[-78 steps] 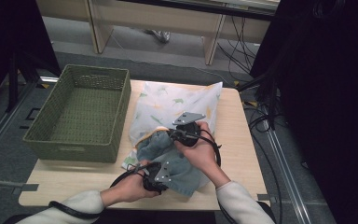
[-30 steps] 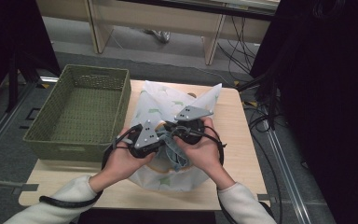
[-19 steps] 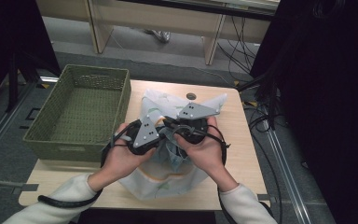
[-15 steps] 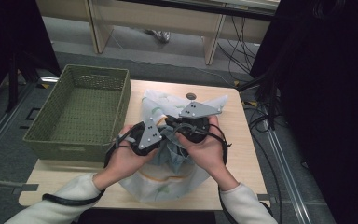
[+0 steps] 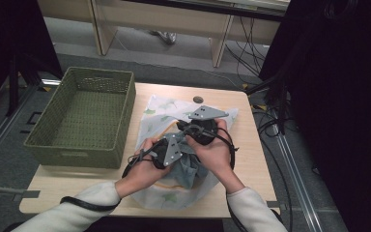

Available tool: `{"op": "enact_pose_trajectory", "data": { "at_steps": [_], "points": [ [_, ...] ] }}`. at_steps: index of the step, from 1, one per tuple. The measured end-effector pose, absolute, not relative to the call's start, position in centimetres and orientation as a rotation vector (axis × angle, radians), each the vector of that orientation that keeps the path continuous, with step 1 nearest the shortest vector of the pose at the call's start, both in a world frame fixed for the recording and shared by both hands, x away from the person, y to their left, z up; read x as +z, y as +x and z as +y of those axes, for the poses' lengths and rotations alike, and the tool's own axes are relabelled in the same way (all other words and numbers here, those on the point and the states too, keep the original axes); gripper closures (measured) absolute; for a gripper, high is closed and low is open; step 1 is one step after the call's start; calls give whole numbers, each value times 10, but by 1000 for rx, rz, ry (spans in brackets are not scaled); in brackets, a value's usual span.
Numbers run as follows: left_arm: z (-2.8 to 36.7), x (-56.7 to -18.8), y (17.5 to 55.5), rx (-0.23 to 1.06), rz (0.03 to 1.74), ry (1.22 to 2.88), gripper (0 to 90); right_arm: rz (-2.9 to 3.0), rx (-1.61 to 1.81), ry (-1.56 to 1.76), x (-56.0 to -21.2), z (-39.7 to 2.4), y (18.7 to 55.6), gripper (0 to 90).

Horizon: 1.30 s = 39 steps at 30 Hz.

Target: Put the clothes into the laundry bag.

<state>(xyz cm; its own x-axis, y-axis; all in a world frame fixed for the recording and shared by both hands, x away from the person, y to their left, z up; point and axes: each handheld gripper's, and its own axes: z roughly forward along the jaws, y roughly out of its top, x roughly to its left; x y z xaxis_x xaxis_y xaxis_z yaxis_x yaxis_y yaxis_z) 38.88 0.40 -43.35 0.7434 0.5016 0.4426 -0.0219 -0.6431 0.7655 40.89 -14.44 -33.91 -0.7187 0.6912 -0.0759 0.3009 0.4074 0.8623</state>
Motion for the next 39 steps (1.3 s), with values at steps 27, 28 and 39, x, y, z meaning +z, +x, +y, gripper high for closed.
{"op": "enact_pose_trajectory", "data": {
  "at_steps": [27,28,39],
  "points": [
    [12,-450,400,736,429,2179,507,2262,1202,888,-351,-148,417,900],
    [14,-448,398,741,422,2175,488,2264,1202,888,-351,-148,417,900],
    [29,-426,364,674,319,2127,389,2266,1199,883,-351,-147,417,900]
  ]
}}
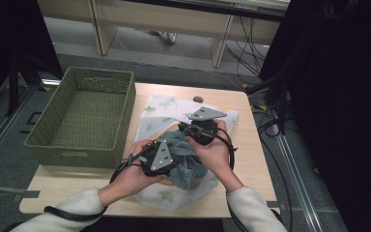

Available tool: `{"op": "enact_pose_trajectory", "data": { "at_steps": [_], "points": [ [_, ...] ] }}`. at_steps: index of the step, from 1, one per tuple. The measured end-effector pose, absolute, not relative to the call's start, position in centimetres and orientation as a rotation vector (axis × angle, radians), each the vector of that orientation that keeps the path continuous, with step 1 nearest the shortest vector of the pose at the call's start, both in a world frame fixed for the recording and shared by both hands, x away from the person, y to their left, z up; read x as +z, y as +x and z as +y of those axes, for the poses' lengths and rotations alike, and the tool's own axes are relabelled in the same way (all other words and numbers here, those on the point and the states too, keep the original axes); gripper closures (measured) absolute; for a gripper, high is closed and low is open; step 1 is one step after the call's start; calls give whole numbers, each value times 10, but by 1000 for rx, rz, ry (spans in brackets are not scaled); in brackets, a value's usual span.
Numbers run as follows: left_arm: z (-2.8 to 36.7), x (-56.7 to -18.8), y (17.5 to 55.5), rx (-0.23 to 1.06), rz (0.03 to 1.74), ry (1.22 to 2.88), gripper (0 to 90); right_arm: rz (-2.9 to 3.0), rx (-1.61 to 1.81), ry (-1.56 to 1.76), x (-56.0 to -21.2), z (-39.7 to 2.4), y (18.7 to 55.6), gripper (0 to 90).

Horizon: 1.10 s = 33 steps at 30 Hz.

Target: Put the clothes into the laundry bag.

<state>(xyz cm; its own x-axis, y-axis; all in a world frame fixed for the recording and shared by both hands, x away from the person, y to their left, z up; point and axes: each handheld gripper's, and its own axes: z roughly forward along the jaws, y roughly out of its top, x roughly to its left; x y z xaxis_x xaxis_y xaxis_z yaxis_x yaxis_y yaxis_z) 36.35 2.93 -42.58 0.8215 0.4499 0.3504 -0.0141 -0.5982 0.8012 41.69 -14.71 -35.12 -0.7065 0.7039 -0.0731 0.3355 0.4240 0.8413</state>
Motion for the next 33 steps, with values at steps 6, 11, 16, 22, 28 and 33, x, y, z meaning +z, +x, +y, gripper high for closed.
{"op": "enact_pose_trajectory", "data": {
  "at_steps": [6,11,16,22,28,33],
  "points": [
    [21,-437,344,561,238,2173,348,2271,1198,883,-352,-146,417,899],
    [6,-466,340,547,204,2259,272,2272,1193,884,-352,-146,417,898],
    [-8,-482,345,573,208,2291,201,2281,1192,883,-353,-146,417,898],
    [-15,-491,355,578,228,2321,256,2284,1188,886,-354,-146,416,898],
    [-11,-491,365,584,256,2327,543,2297,1177,881,-355,-145,416,900],
    [-9,-489,372,564,297,2315,822,2311,1169,878,-357,-143,415,900]
  ]
}}
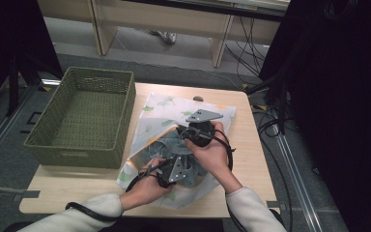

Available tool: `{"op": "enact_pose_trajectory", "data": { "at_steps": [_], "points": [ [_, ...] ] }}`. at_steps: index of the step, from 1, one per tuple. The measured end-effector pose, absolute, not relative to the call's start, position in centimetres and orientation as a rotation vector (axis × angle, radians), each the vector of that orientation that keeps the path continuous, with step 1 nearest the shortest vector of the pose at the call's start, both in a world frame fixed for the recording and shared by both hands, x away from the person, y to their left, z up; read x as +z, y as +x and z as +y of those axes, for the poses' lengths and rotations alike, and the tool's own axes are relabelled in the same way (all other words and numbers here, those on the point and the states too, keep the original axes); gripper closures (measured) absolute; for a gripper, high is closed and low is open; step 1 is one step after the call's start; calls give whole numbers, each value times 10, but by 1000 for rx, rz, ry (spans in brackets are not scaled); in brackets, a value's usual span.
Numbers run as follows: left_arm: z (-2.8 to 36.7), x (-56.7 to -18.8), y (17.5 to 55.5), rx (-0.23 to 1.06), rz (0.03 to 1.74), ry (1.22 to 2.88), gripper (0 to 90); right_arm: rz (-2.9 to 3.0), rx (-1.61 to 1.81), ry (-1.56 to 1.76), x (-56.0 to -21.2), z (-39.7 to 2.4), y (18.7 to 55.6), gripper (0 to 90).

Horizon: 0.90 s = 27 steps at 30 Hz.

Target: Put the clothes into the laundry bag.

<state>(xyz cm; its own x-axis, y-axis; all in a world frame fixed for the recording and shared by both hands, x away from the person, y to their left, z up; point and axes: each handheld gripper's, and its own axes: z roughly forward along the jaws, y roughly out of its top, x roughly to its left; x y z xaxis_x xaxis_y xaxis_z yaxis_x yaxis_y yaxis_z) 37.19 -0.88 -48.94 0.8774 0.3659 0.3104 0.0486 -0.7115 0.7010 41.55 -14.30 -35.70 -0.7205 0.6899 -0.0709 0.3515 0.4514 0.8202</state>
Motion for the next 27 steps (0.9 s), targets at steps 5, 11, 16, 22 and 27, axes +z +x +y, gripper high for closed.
{"op": "enact_pose_trajectory", "data": {
  "at_steps": [5,11,16,22,27],
  "points": [
    [-8,-484,374,567,318,2293,875,2311,1174,876,-356,-143,414,900],
    [-2,-469,377,613,338,2230,882,2298,1191,876,-352,-143,413,900],
    [5,-453,383,651,366,2163,883,2285,1208,867,-348,-142,411,900],
    [11,-433,394,702,410,2096,883,2262,1238,857,-342,-143,408,900],
    [15,-420,403,755,437,2055,883,2225,1282,847,-331,-144,403,900]
  ]
}}
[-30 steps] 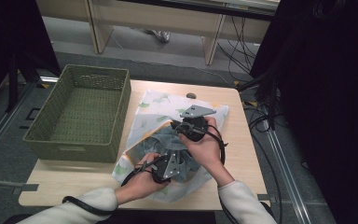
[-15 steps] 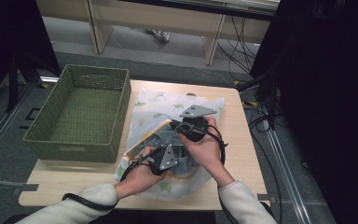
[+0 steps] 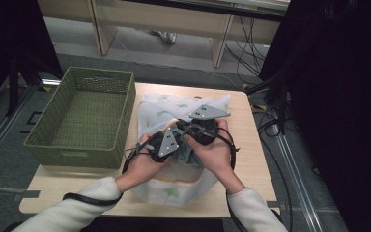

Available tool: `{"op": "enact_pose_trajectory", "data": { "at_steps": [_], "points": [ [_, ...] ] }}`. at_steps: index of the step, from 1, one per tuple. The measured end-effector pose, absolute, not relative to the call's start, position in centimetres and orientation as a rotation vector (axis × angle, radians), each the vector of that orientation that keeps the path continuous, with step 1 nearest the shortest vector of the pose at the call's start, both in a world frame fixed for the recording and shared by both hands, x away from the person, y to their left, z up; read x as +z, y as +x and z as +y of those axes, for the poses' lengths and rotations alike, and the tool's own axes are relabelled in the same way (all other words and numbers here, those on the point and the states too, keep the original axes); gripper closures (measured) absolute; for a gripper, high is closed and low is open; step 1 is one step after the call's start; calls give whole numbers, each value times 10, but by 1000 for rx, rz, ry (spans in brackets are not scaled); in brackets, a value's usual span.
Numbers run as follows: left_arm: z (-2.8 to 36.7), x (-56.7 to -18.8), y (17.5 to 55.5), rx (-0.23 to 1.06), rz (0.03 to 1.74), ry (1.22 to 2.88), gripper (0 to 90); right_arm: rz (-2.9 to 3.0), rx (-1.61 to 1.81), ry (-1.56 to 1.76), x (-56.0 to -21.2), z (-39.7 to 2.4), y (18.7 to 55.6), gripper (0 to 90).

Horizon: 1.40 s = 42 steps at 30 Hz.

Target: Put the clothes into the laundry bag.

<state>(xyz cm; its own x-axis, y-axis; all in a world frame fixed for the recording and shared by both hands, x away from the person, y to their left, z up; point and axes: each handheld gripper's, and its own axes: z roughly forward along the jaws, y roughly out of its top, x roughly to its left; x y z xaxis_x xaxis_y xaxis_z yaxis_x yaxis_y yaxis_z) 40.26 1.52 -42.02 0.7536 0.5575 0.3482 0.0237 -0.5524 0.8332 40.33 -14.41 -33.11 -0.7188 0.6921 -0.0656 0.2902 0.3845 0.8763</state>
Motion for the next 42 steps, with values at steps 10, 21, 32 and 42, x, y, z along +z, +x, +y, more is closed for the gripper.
{"op": "enact_pose_trajectory", "data": {
  "at_steps": [10,21,32,42],
  "points": [
    [5,-435,407,813,430,2112,879,2194,1326,851,-324,-145,400,900],
    [1,-450,412,807,434,2159,870,2289,1216,935,-349,-147,412,900],
    [2,-449,397,733,355,2141,676,2309,1173,981,-362,-155,419,900],
    [9,-439,370,642,234,2102,479,2303,1175,986,-362,-155,420,900]
  ]
}}
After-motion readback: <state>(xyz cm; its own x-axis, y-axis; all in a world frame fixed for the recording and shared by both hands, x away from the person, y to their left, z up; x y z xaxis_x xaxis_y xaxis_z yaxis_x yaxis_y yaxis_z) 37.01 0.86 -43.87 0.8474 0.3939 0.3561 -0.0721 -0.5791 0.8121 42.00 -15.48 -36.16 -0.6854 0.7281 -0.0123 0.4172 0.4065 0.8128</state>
